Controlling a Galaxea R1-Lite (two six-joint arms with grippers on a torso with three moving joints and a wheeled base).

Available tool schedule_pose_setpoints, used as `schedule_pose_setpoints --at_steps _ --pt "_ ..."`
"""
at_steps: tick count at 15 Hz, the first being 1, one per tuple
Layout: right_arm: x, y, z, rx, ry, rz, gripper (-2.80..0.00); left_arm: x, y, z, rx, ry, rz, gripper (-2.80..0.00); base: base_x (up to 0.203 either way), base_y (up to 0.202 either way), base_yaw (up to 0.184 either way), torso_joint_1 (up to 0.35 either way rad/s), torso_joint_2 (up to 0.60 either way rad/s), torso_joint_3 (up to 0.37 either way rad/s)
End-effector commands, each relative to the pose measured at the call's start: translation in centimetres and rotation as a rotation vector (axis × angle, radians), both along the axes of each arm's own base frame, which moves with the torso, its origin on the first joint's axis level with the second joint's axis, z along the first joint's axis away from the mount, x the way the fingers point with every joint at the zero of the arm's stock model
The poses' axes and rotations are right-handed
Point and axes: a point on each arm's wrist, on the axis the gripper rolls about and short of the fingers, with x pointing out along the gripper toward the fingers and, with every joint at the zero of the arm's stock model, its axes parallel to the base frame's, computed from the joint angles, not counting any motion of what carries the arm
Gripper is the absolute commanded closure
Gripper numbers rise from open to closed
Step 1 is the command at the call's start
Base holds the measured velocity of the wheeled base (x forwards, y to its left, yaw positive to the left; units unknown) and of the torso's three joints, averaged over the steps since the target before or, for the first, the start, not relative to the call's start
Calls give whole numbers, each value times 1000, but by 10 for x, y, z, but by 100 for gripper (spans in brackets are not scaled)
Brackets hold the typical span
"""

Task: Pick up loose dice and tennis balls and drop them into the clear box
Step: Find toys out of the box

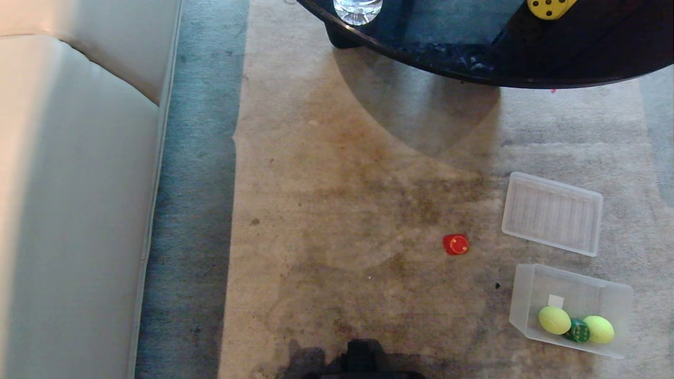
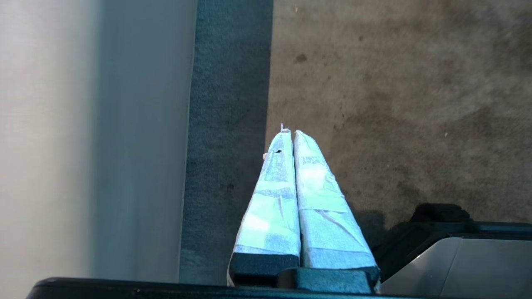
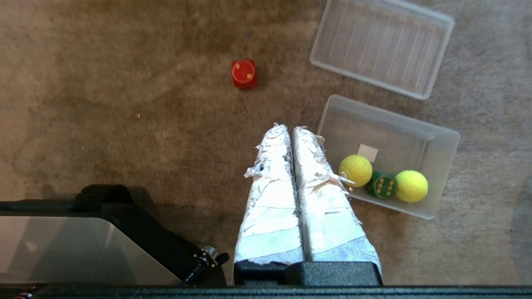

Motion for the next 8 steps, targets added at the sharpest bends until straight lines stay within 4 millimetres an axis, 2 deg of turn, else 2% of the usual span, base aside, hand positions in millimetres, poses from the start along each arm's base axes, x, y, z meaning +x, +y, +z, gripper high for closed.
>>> schedule_pose_setpoints --at_steps 1,8 --pt "0 0 0 -1 -2 0 0 0 0 0 0 0 1 0 0 0 0 5 2 -194" --pt "0 0 0 1 0 0 0 0 0 0 0 0 0 0 0 0 0 1 0 -196"
